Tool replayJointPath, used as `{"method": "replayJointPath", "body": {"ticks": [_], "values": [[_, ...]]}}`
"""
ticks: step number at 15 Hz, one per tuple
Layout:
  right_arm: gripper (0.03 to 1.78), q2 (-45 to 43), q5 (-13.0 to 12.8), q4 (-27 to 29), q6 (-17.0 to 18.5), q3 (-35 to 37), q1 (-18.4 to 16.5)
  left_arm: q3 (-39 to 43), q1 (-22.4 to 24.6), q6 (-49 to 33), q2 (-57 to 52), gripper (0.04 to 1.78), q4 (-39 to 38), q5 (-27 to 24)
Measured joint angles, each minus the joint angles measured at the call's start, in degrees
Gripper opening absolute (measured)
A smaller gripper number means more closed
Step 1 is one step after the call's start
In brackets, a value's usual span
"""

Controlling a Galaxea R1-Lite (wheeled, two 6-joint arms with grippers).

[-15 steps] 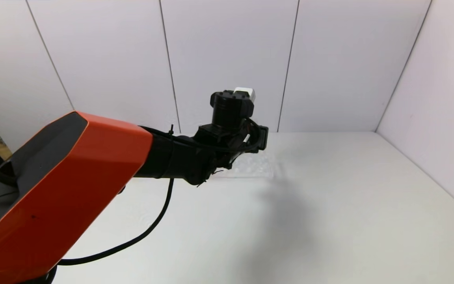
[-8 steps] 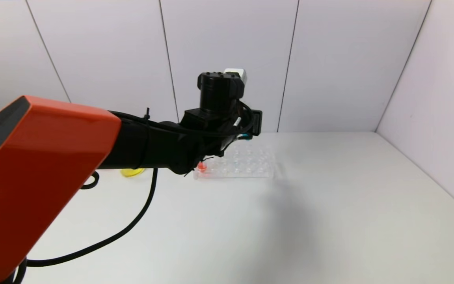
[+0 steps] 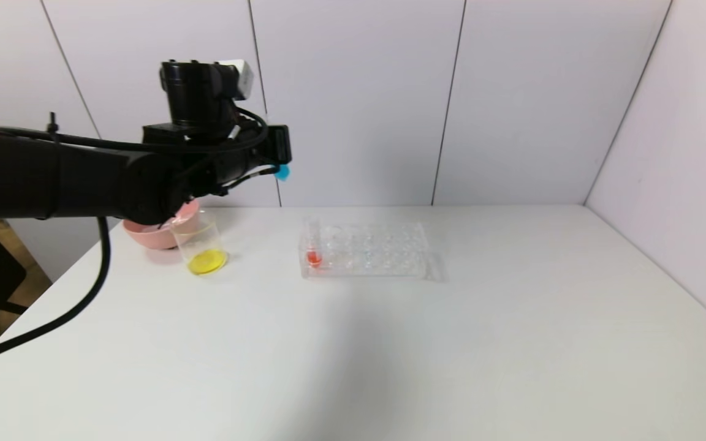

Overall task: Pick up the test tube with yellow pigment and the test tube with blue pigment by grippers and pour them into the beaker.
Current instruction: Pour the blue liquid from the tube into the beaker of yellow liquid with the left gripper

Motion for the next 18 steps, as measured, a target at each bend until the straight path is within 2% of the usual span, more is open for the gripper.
{"method": "replayJointPath", "body": {"ticks": [7,12,14,18], "values": [[1.71,0.0,0.0,0.0,0.0,0.0,0.0,10.3,19.2,1.0,-9.5,0.46,-0.1,-11.0],[1.71,0.0,0.0,0.0,0.0,0.0,0.0,13.1,31.3,2.6,-11.6,0.46,0.0,-18.6],[1.71,0.0,0.0,0.0,0.0,0.0,0.0,14.2,34.2,3.2,-11.6,0.46,-0.1,-20.9],[1.71,0.0,0.0,0.0,0.0,0.0,0.0,16.3,36.2,3.3,-11.7,0.46,-0.3,-23.3]]}}
